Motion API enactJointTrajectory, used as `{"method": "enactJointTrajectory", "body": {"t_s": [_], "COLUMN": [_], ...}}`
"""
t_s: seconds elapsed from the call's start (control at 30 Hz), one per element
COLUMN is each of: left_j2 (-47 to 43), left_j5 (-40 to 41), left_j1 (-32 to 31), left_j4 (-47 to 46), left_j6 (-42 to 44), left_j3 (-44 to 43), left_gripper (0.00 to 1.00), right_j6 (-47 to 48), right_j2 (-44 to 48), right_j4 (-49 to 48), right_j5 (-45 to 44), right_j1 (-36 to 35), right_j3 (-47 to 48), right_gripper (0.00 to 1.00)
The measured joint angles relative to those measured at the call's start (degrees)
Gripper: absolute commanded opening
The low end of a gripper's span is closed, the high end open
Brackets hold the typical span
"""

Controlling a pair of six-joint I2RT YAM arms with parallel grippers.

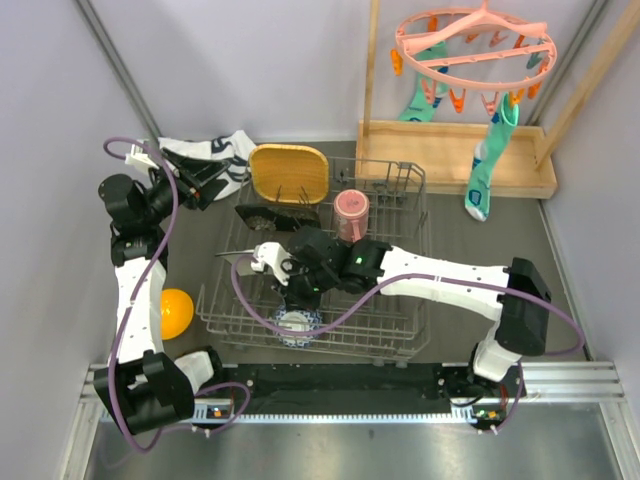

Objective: Load the mixed dishes into the dish rack
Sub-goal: Place the bowl upside down on the dish rack

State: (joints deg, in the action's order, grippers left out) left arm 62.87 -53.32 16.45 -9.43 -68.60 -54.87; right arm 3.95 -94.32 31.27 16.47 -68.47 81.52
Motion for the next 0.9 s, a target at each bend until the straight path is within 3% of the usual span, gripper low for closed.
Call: {"method": "enactJointTrajectory", "body": {"t_s": [0.27, 0.37, 0.4, 0.43, 0.6, 0.9], "left_j2": [0.0, 0.0, 0.0, 0.0, 0.0, 0.0], "left_j5": [0.0, 0.0, 0.0, 0.0, 0.0, 0.3], "left_j1": [0.0, 0.0, 0.0, 0.0, 0.2, 1.1], "left_j4": [0.0, 0.0, 0.0, 0.0, 0.0, 0.9], "left_j6": [0.0, 0.0, 0.0, 0.0, 0.0, 0.5], "left_j3": [0.3, 0.3, 0.3, 0.3, 0.3, 0.3], "left_gripper": [0.82, 0.82, 0.82, 0.82, 0.82, 0.82], "right_j6": [-0.1, -0.5, -0.7, -0.9, -1.8, -3.0], "right_j2": [-0.7, -0.7, -0.7, -0.7, -0.7, 1.7], "right_j4": [-0.3, -0.5, -0.5, -0.5, -1.1, -1.0], "right_j5": [0.2, -0.7, -1.2, -1.8, -3.6, -5.5], "right_j1": [0.0, 0.0, 0.0, 0.0, 0.4, 1.7], "right_j3": [-0.1, -0.1, -0.1, -0.1, -0.1, 0.0], "right_gripper": [0.00, 0.09, 0.20, 0.23, 0.35, 0.46]}}
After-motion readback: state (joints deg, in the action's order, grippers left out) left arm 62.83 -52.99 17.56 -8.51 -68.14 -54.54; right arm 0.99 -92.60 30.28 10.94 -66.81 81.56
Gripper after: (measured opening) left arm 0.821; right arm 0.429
